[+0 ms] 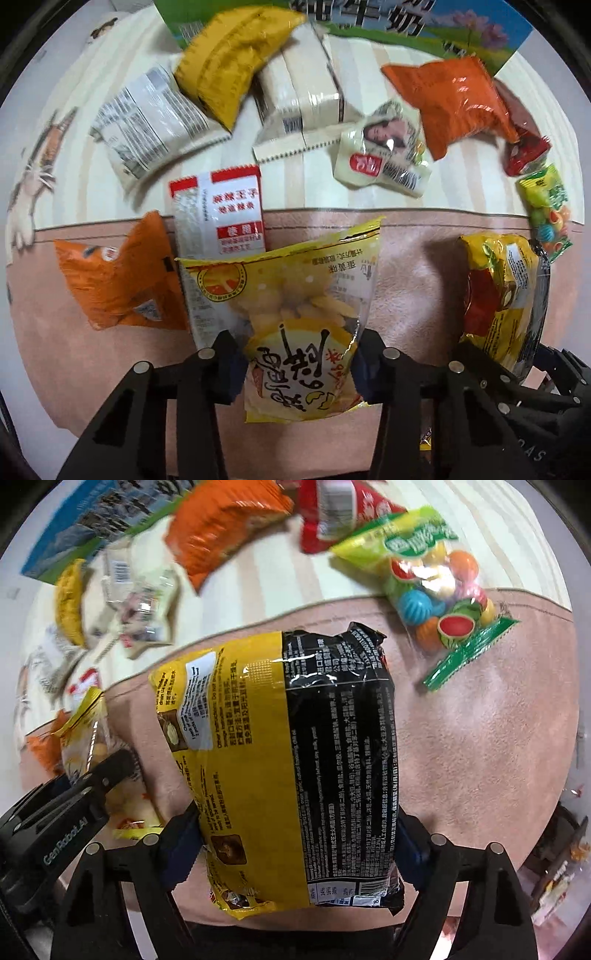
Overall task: Organize snacks
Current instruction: 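Carry both packs into the cardboard box and open both tools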
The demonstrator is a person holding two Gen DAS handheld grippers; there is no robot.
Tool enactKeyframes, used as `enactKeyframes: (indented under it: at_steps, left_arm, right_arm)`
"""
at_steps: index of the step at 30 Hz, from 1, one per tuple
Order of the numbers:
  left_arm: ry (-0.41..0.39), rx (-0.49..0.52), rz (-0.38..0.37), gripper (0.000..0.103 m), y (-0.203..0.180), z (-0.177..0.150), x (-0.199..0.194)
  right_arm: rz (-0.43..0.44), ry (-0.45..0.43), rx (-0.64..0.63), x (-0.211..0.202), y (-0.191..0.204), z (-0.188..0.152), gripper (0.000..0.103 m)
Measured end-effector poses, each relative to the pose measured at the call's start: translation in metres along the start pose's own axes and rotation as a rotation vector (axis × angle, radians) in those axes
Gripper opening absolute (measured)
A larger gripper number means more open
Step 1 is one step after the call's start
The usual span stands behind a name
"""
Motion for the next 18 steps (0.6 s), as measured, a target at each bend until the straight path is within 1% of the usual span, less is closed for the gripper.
enactKeyframes:
  at_steps: [2, 3, 4, 6, 8, 10, 12, 13, 14, 15, 17, 18]
  left_arm:
    - [-0.013, -0.001, 0.000, 0.042, 0.008, -0.002, -0.020]
    - [-0.022, 0.000, -0.004, 0.042, 0.014, -0.005, -0.034]
    - [-0.029, -0.002, -0.011, 0.042, 0.016, 0.000, -0.042]
    - [-0.056, -0.009, -0.030, 0.042, 0.027, 0.001, -0.070]
    - [-0.096, -0.018, -0.053, 0.042, 0.040, 0.005, -0.101]
    - [-0.140, -0.025, -0.075, 0.043, 0.049, 0.017, -0.134]
    - [-0.193, -0.026, -0.096, 0.043, 0.055, 0.039, -0.169]
    - [-0.204, -0.026, -0.108, 0.043, 0.050, 0.049, -0.180]
    - [-0.216, -0.031, -0.129, 0.043, 0.053, 0.060, -0.185]
    - [-0.231, -0.032, -0.149, 0.043, 0.060, 0.074, -0.201]
    - [-0.251, -0.028, -0.159, 0.043, 0.058, 0.100, -0.208]
    - [-0.260, -0.024, -0.160, 0.043, 0.058, 0.116, -0.209]
  right_arm:
    - [0.034, -0.022, -0.009, -0.016, -0.004, -0.005, 0.089]
    - [0.064, -0.036, -0.008, -0.026, -0.005, -0.009, 0.089]
    - [0.086, -0.044, -0.011, -0.032, -0.006, -0.010, 0.089]
    - [0.131, -0.064, -0.019, -0.050, -0.008, -0.016, 0.089]
    - [0.182, -0.084, -0.030, -0.074, -0.004, -0.013, 0.089]
    - [0.220, -0.105, -0.039, -0.100, 0.001, -0.003, 0.089]
    - [0.269, -0.132, -0.049, -0.127, 0.005, 0.009, 0.089]
    - [0.289, -0.142, -0.053, -0.140, 0.008, 0.019, 0.089]
    - [0.304, -0.150, -0.059, -0.148, 0.018, 0.032, 0.089]
    - [0.331, -0.168, -0.064, -0.162, 0.022, 0.043, 0.089]
    - [0.349, -0.196, -0.083, -0.177, 0.039, 0.074, 0.089]
    - [0.353, -0.210, -0.093, -0.184, 0.043, 0.083, 0.089]
Point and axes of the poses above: each gripper's, at about its wrist camera, not at the fingertips, and x roughly the way its jaws point, y to its left, z to its top, the point moved 1 cm from there along x, roughly the way its jaws point, and after that the axes turned 13 degrees about z, right-handed, at the moved point
